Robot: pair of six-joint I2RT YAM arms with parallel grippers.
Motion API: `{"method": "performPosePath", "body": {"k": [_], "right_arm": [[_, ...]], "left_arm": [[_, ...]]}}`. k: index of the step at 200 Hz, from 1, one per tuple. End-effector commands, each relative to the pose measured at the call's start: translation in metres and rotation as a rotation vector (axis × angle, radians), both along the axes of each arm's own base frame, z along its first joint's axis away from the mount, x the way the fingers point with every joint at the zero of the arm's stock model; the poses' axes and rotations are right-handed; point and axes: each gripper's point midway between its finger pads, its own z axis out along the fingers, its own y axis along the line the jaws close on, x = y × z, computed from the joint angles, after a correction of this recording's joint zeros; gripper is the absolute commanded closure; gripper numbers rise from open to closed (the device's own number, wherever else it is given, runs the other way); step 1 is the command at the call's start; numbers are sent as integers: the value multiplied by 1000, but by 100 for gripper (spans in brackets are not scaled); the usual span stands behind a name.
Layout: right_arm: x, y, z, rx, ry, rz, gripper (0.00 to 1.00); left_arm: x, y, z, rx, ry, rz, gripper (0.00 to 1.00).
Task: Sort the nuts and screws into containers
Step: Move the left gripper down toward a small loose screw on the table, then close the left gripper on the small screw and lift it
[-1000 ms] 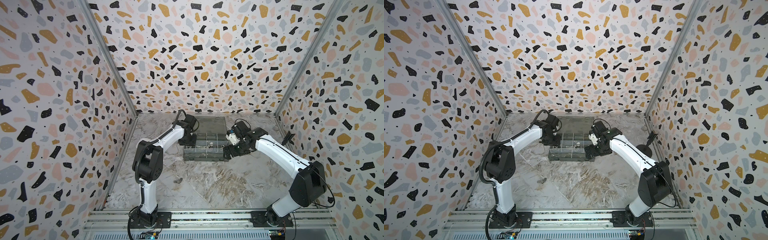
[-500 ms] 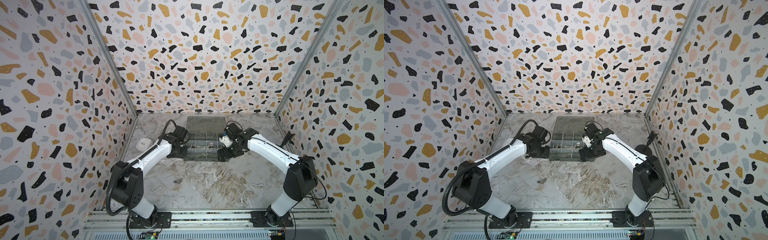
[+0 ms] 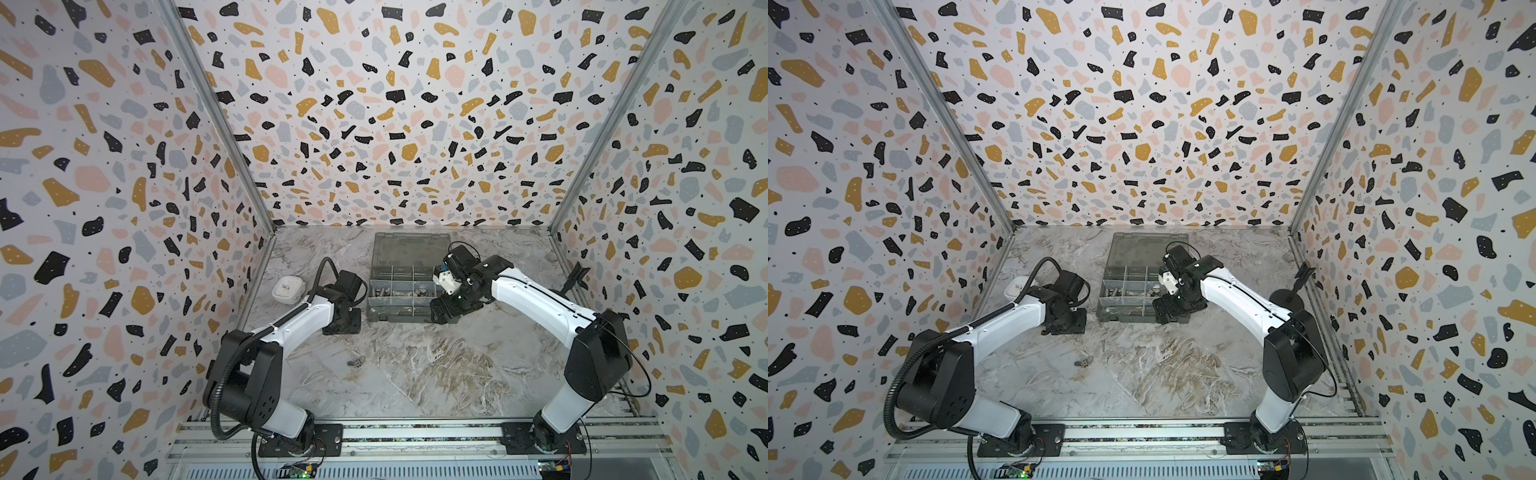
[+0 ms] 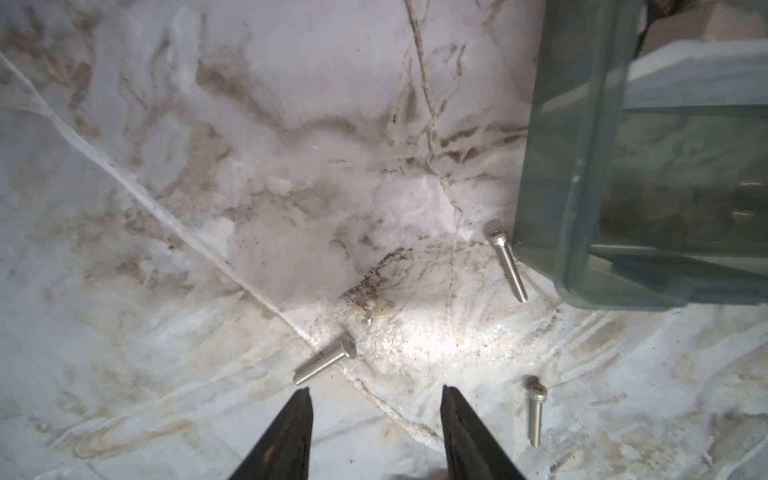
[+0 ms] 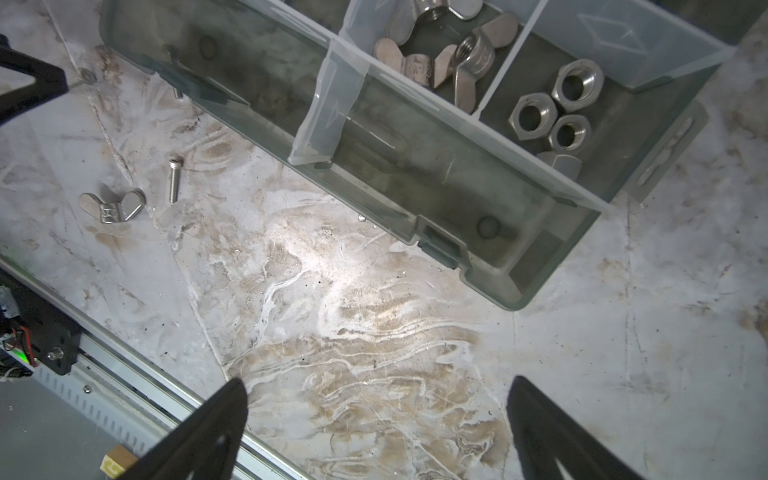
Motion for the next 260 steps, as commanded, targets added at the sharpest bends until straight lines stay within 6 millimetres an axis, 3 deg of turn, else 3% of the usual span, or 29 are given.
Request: {"method": "performPosePath", "body": {"k": [1, 117, 189, 231, 260], "right_arm": [[-9, -6, 12, 5, -23, 0, 1], [-7, -11, 12, -5, -36, -1, 1], [-1, -10, 11, -9, -32, 8, 1], [2, -11, 10, -10, -26, 4, 1], [2, -9, 8, -7, -20, 7, 1]], "left_arm": [[4, 2, -8, 0, -6, 21, 49], [-11, 30, -34, 36, 63, 99, 50], [-11, 33, -45, 15, 84, 103, 51], [-16, 32, -53, 3, 109, 91, 56], [-20, 29, -54, -11, 120, 84, 66]]}}
